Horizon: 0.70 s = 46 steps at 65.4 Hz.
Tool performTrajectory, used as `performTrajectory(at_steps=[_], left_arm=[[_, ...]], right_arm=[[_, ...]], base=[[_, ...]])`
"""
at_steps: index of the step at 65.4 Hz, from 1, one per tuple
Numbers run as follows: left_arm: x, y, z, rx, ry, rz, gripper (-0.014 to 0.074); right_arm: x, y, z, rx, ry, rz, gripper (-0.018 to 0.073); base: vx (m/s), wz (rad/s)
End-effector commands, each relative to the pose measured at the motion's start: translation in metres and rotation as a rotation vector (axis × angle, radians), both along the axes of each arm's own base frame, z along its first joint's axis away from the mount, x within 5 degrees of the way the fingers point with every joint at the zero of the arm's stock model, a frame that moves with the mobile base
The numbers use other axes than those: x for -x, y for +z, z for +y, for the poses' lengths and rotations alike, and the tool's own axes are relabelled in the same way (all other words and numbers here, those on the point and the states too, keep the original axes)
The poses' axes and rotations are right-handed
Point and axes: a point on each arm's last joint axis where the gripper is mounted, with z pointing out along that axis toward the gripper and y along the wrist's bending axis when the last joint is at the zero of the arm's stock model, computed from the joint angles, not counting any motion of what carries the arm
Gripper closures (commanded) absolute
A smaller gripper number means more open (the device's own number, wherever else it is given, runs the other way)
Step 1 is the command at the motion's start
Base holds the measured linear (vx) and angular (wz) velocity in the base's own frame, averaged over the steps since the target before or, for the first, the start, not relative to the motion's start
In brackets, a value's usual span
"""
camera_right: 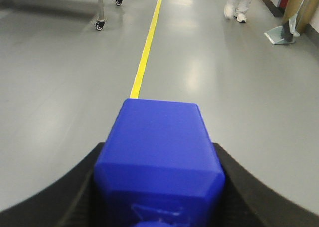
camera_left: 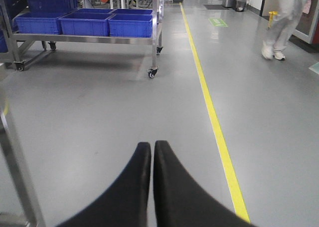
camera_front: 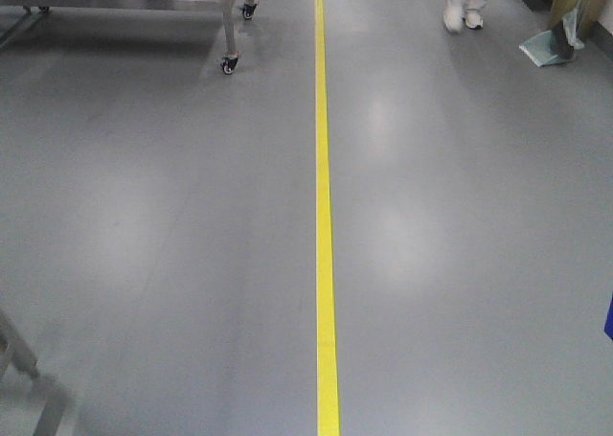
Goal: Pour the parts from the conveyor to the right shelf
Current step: 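Drive the base along the aisle toward the shelf rack of blue bins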
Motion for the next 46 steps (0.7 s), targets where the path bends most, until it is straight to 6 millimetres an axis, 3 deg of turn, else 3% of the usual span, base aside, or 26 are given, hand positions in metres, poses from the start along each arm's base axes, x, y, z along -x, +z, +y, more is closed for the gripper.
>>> performTrajectory(at_steps=[1,46], left_arm=[[0.0008,0.0141,-0.0006,0.011,-0.007,-0.107,0.0603],[0.0008,0.0141,-0.0006,0.011,-0.007,-0.107,0.0603]], right_arm=[[-0.003,0.0138,-0.0015,0.009,-0.014,-0.084,0.0564],[-0.0029,0.0138,-0.0015,0.009,-0.014,-0.083,0.0564]], base=[[0.79,0.03],[0.78,0.15]])
